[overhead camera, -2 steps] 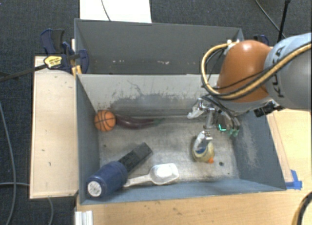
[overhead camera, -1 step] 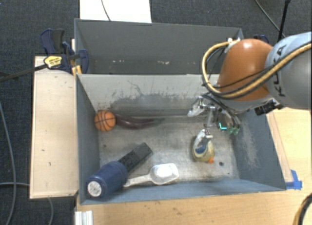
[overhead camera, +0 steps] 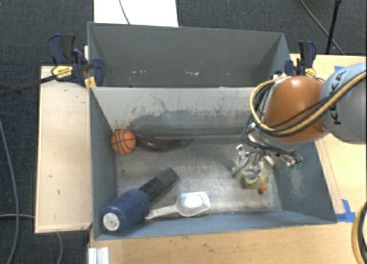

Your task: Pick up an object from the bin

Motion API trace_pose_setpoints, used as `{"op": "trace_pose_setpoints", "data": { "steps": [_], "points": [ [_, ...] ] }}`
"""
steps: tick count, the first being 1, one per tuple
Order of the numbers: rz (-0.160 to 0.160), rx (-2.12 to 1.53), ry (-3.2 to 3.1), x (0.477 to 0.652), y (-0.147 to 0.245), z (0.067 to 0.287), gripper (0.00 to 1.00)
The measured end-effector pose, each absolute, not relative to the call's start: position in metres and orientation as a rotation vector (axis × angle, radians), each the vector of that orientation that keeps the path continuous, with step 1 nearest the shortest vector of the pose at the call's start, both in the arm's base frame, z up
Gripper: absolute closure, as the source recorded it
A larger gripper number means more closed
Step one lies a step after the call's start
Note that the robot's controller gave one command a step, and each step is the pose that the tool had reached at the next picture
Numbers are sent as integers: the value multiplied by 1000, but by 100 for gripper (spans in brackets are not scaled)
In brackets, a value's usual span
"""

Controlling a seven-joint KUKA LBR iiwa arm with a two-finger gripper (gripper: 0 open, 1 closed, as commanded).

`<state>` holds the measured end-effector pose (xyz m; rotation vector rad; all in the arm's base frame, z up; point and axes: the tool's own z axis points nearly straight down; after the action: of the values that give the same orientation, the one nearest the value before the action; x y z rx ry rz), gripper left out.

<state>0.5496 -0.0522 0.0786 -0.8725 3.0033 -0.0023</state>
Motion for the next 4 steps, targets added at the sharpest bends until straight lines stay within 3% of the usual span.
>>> {"op": "trace_pose_setpoints", "data": {
  "steps": [1,2,3,4],
  "points": [
    [-2,-871,3004,550,-52,79,100],
    [6,-1185,2914,562,-53,105,100],
    [1,-778,3038,571,-33,152,0],
    [1,20,3135,575,-13,183,100]
  ]
}}
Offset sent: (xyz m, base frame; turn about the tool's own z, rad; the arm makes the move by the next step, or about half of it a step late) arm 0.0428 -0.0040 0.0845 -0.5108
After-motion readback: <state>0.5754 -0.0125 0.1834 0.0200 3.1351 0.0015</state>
